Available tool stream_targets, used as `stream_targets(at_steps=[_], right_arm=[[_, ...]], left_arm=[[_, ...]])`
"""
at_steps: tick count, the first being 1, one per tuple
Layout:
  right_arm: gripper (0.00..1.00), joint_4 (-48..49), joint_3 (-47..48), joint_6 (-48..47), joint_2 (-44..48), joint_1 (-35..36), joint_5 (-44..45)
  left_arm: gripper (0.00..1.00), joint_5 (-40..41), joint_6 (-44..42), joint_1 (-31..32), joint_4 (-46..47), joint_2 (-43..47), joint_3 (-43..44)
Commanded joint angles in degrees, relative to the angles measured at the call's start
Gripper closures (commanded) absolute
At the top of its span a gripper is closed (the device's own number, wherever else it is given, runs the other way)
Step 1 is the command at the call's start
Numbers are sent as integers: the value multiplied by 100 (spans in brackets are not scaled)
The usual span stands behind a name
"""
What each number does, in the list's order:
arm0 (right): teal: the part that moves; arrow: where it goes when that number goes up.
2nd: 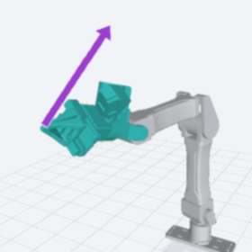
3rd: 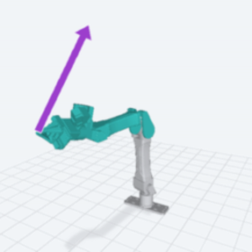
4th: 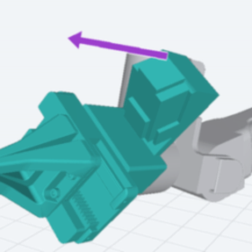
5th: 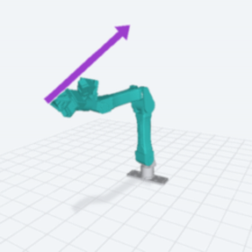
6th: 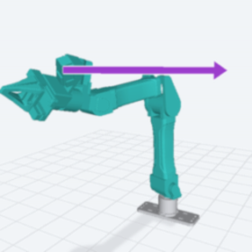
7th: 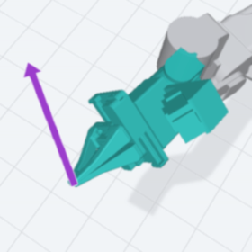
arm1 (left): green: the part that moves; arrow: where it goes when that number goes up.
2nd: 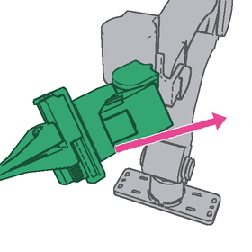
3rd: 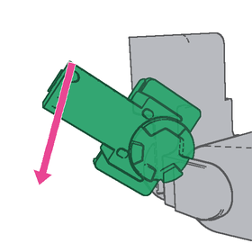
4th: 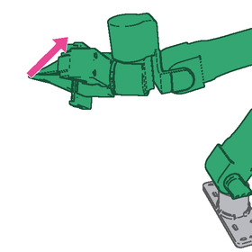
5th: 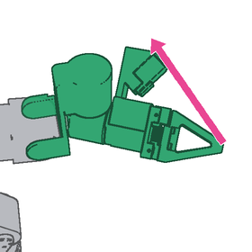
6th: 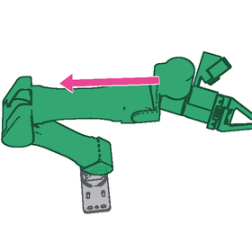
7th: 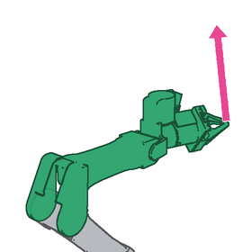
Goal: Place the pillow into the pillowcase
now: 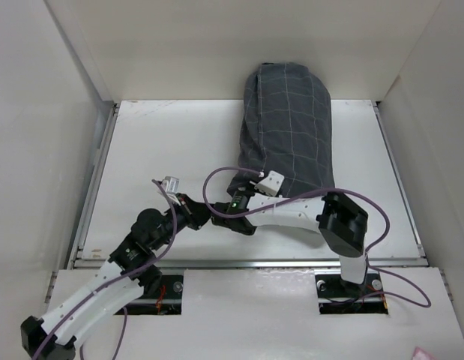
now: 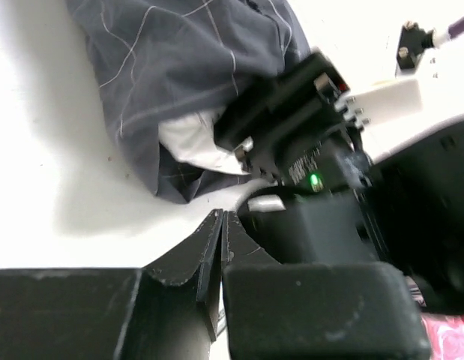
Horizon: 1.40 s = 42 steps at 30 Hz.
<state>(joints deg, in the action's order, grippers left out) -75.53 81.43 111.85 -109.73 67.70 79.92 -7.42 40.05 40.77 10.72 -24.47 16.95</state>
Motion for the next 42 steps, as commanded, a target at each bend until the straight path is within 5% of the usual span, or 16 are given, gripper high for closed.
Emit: stream_targets(at_steps=[1,3,6,10,12,15,16,21,26,35,37,42], right_arm=[[37,-384,487,3994,-145,-275,1105],[22,-384,488,3532,-145,-223,842],[12,-384,287,2320,197,84,377],[0,-297,-48,967,452,594,-396],[0,10,22,122,453,814,-836],[0,2167,23,-3292,532,1017,-1731],[0,3783,-100,-5477,749,1017,-2256],[0,5855,-514,-8359,1427,1017,-5565],[0,5603,-111,-10129,1718,1017,-7210],[5,4512,-548,-10667,2903,1017,-4136],[5,4512,-838,-10667,3315,1017,-3976],[18,4687,-1305,-10614,3661,596,-3923]], left_arm=[[100,-146,257,71,-667,460,-25],[100,11,257,71,-729,521,28],[97,170,126,71,-791,225,151],[82,293,-173,71,-729,-389,493],[61,390,-244,71,-729,-637,773],[30,863,-244,71,-1062,-875,1055],[29,1074,-244,71,-1429,-928,1256],[11,3209,800,71,-3178,-613,1951],[10,3809,1276,71,-3814,-15,2111],[34,2494,1136,71,-2690,66,1171],[45,2229,1058,71,-2375,-101,917],[46,963,829,71,-126,-830,362]])
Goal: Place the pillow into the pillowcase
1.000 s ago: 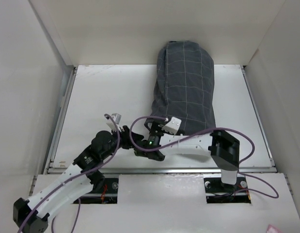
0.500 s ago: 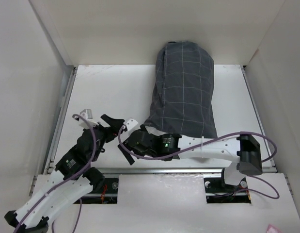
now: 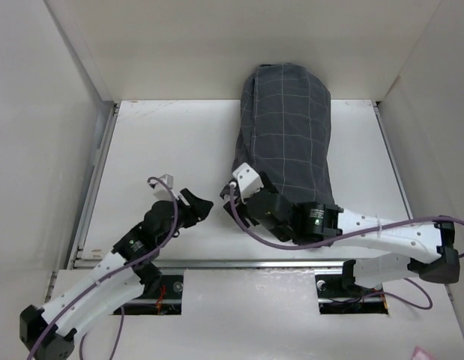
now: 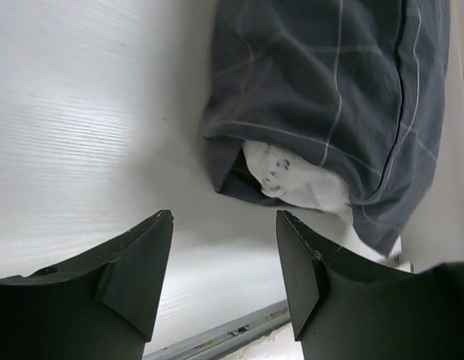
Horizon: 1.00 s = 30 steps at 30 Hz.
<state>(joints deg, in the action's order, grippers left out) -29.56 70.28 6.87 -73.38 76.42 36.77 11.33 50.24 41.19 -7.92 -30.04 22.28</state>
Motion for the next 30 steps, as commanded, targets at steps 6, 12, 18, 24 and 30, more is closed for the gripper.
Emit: stream_targets(at_steps=[6,12,18,24,30], right_arm=[[23,266,-243,-222,-466,-672,251],[42,539,-304,-222,-782,-1375,-442],[90,365,63,-222,-967,-1499,-1301],[100,-566,1013,59,-1029,-1499,-3542],[99,-718,1620,156,-915,-1499,-4916]], left_arm=[[59,-1554,-594,29,3207,-1598,-40],[78,-2100,-717,82,3560,-2611,189],[87,-2100,-779,135,3938,-3174,312],[91,-1882,-718,135,4492,-3692,715],[91,-1415,-577,135,4676,-3939,874]])
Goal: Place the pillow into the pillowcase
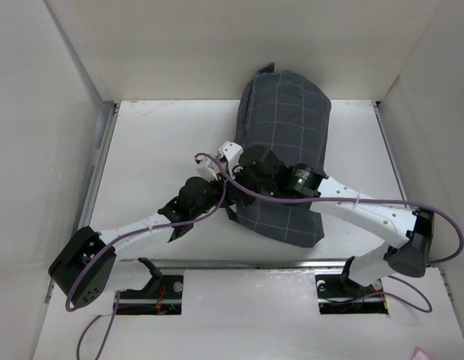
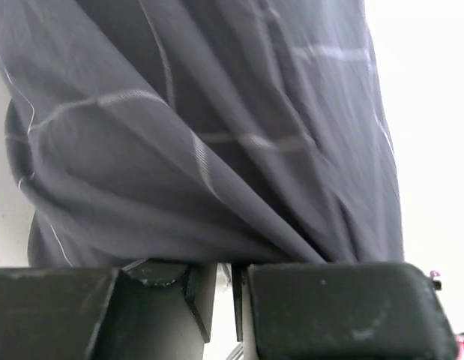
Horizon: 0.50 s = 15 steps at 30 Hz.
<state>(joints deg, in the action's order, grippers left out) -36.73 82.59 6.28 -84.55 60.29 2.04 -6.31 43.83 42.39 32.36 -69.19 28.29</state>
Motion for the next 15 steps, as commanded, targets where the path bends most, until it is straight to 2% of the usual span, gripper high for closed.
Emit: stream_targets(at_steps=[1,4,5,7,8,9,10,11,13,14,15], right_arm=[[98,112,390,215,281,114,-1513],[93,595,13,346,334,114,-1751],[83,666,-119,347,230,114,-1751],[62,728,-400,426,-77,114,-1751],[51,790,-480,574,-166,114,-1699],[48,790,-480,576,-245,114,-1699],[43,790,-480,576,-307,114,-1699],[41,703,-341,576,-307,114,-1699],[31,702,-147,524,-220,114,-1489],[11,772,-146,471,-11,114,-1383],[9,773,-85,470,96,114,-1225]], left_arm=[[91,523,133,15,649,-77,273],[91,804,335,15,632,-77,151],[89,893,336,15,492,-8,150],[77,1200,336,15,-130,150,228],[71,1619,397,15,-943,404,229],[65,1841,459,15,-1412,571,290],[47,2061,599,15,-1834,765,291],[43,2237,687,15,-2604,1193,230],[37,2704,941,15,-3320,1634,168],[36,2853,1282,15,-3968,2063,168],[34,2854,1451,15,-4235,2285,115]])
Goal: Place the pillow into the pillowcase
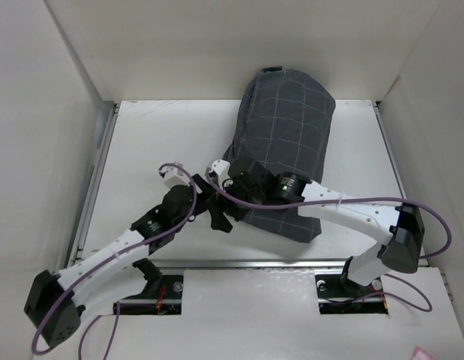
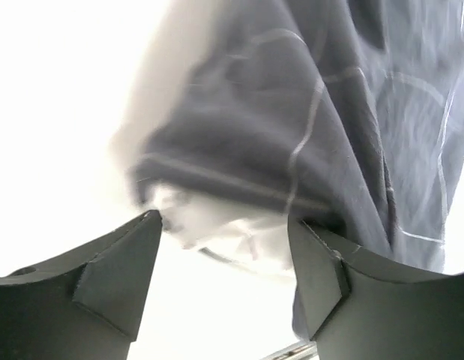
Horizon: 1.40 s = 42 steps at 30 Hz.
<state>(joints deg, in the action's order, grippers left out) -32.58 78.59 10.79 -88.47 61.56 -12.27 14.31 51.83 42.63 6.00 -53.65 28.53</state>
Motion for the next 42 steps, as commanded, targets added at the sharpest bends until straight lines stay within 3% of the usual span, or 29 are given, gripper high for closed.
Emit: stream_targets(at_steps=[1,7,8,11,17,20,21,24,26,30,32,33,35,36,42], right_arm=[[6,357,315,20,584,-12,564],[0,305,491,431,963,-65,2691],[0,305,491,555,1032,-65,3382],[0,305,491,933,1033,-432,4144],[0,471,544,1365,761,-2111,3241],[0,673,772,1068,455,-2928,3302],[0,891,851,1066,357,-3139,3301],[0,1208,1351,750,-213,-3922,2617],[0,1271,1946,575,-643,-4318,2180],[0,842,3141,346,-1882,-4451,2001],[0,647,3417,266,-2437,-4451,2001],[0,647,3418,266,-2543,-4451,2001],[0,647,3199,266,-2606,-4451,2001],[0,726,2841,318,-2606,-4503,2001],[2,779,1100,1073,-1728,-4504,1659]], left_arm=[[34,845,792,-9,-1811,933,91],[30,1362,1803,-9,-3330,2085,-24],[29,1451,1952,-9,-3455,2139,29],[25,1505,1674,-9,-3247,2087,275],[21,707,-32,-9,-1526,1149,890],[29,-180,-593,-9,-857,840,1031],[29,-818,-665,-9,-359,778,1031],[29,-1787,-727,43,198,462,979],[28,-1870,-727,43,200,251,979],[28,-1739,-798,43,-169,-522,1504],[36,-1738,-886,96,-231,-1076,1681],[60,-1738,-955,96,-327,-1243,1777],[95,-1495,-956,96,-624,-1699,2024],[100,-1275,-956,96,-783,-1806,2094],[100,507,-833,-631,-1636,-2009,2350]])
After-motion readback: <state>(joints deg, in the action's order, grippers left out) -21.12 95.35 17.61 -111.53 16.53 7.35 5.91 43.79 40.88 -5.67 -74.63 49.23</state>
